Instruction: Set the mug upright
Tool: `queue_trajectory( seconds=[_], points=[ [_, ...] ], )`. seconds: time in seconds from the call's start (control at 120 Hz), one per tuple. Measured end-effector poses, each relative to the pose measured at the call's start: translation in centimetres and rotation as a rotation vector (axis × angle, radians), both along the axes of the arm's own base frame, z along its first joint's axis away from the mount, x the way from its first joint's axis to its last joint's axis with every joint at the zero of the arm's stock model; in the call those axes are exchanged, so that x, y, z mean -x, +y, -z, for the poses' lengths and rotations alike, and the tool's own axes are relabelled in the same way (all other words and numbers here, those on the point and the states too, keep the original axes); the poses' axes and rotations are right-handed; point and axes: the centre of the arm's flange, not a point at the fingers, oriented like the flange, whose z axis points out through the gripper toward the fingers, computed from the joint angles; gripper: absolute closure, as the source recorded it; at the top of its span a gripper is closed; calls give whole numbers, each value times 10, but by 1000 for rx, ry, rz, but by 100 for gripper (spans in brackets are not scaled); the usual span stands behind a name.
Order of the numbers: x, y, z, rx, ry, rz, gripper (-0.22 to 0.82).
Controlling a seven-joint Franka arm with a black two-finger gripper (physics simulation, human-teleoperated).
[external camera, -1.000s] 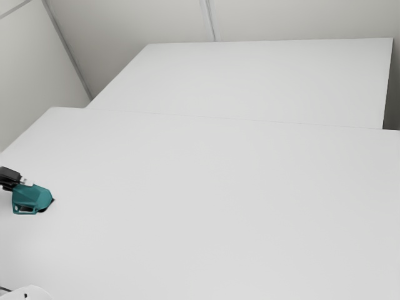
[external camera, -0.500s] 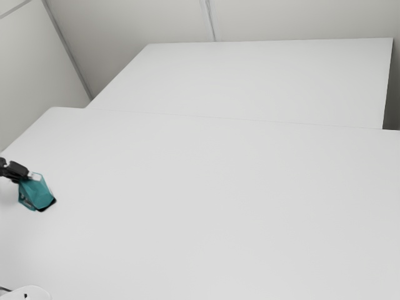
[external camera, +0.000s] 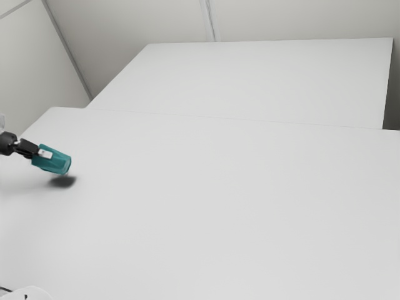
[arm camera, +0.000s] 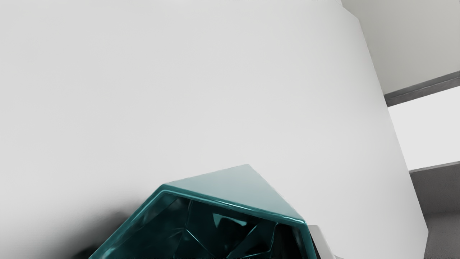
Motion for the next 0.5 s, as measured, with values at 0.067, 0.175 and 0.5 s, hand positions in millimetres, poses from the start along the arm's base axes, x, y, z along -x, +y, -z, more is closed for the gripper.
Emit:
queue_trajectory(
  seconds=[0.067,0.175,0.5],
  points=[
    [-12,-9,-15,-18,-15,21,78],
    [-42,-42,-45,-71,-24,83,78],
    [-131,-220,-123,-441,53,374,79]
  ],
)
